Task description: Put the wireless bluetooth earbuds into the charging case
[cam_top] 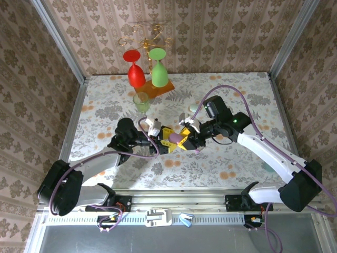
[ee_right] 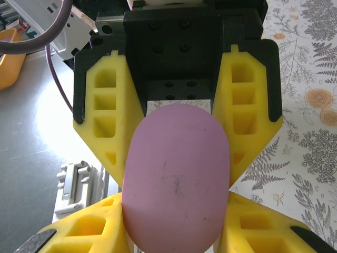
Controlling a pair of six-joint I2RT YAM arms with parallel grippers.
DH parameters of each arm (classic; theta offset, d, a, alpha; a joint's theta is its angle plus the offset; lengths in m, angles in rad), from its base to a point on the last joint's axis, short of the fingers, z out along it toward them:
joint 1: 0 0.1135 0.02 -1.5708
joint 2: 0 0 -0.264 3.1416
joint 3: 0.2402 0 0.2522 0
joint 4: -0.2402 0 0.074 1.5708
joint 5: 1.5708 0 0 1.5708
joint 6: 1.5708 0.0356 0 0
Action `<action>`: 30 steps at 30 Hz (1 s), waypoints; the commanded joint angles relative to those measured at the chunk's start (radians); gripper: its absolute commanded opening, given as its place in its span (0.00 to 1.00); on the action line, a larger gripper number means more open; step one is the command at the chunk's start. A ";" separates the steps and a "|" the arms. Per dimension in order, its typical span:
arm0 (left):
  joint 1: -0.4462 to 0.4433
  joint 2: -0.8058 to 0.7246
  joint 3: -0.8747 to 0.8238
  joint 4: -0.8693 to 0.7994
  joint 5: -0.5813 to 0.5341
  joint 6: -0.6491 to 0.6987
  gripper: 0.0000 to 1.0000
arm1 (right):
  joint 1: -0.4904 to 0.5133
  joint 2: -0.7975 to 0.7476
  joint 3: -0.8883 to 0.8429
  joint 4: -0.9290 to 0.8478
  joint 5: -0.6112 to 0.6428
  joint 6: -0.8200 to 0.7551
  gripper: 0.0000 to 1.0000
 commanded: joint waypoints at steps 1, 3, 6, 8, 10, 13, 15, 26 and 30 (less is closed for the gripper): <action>-0.009 0.011 0.032 0.027 0.032 -0.004 0.50 | -0.004 -0.017 -0.002 0.029 -0.023 0.007 0.20; -0.009 0.012 0.033 0.024 0.028 -0.007 0.50 | -0.004 -0.021 -0.010 0.036 -0.020 0.006 0.20; -0.009 0.015 0.037 0.015 0.016 -0.022 0.50 | -0.004 -0.029 -0.020 0.049 -0.012 0.006 0.20; -0.009 0.017 0.039 0.016 0.017 -0.030 0.50 | -0.004 -0.032 -0.025 0.053 -0.013 0.006 0.20; -0.009 0.019 0.041 0.016 0.011 -0.043 0.49 | -0.004 -0.032 -0.025 0.053 -0.012 0.004 0.20; -0.009 0.022 0.042 0.018 0.005 -0.053 0.48 | -0.003 -0.029 -0.026 0.053 -0.012 0.005 0.20; -0.009 0.027 0.044 0.020 0.001 -0.062 0.47 | -0.004 -0.028 -0.026 0.053 -0.008 0.003 0.20; -0.008 0.038 0.038 0.042 -0.002 -0.080 0.50 | -0.004 -0.037 -0.044 0.085 0.007 0.018 0.20; -0.006 0.039 0.036 0.049 -0.005 -0.084 0.55 | -0.004 -0.038 -0.049 0.111 0.015 0.033 0.19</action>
